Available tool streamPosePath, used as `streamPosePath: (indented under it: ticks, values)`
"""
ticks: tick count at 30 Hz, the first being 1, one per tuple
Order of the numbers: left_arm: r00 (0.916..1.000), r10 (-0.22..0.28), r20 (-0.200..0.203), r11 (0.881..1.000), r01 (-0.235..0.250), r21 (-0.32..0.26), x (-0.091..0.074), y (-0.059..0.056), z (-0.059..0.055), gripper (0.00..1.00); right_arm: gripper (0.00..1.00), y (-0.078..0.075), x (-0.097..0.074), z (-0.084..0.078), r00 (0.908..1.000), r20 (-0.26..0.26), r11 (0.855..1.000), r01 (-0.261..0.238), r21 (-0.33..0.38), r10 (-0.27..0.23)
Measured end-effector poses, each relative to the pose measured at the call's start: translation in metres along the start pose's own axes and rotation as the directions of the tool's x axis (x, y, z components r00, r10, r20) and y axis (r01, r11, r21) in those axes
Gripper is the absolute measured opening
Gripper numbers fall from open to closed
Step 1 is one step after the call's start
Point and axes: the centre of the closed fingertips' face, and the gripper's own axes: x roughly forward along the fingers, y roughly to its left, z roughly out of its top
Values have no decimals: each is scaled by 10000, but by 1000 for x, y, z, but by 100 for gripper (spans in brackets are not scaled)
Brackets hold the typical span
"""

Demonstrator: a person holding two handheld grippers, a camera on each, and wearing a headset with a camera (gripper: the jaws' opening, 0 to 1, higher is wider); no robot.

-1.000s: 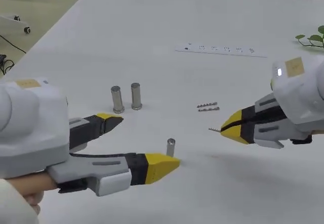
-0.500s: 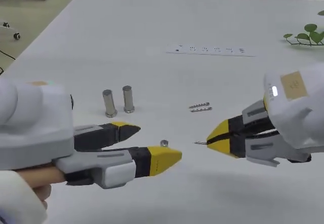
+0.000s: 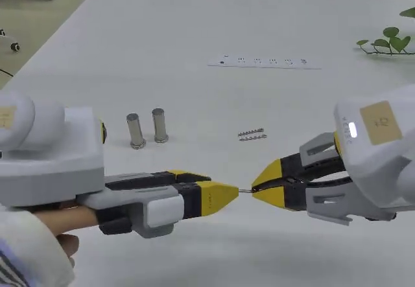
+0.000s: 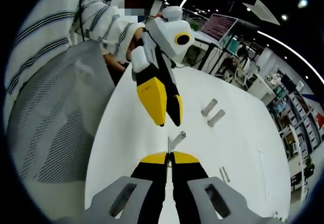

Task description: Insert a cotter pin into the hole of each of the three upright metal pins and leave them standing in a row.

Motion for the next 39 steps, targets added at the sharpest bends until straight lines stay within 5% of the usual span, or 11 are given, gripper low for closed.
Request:
streamPosePath:
  ticks: [20, 39]
  values:
    - [9982, -605, -31, 9918, 598, -1125, 9, -11, -8, 5, 3, 5, 1, 15, 9994, 336, 9999, 44, -119, -40]
    - [9980, -598, -192, 9889, 566, -1373, 7, -10, -12, 2, 3, 10, 7, 15, 9997, 225, 9998, -31, -171, 35]
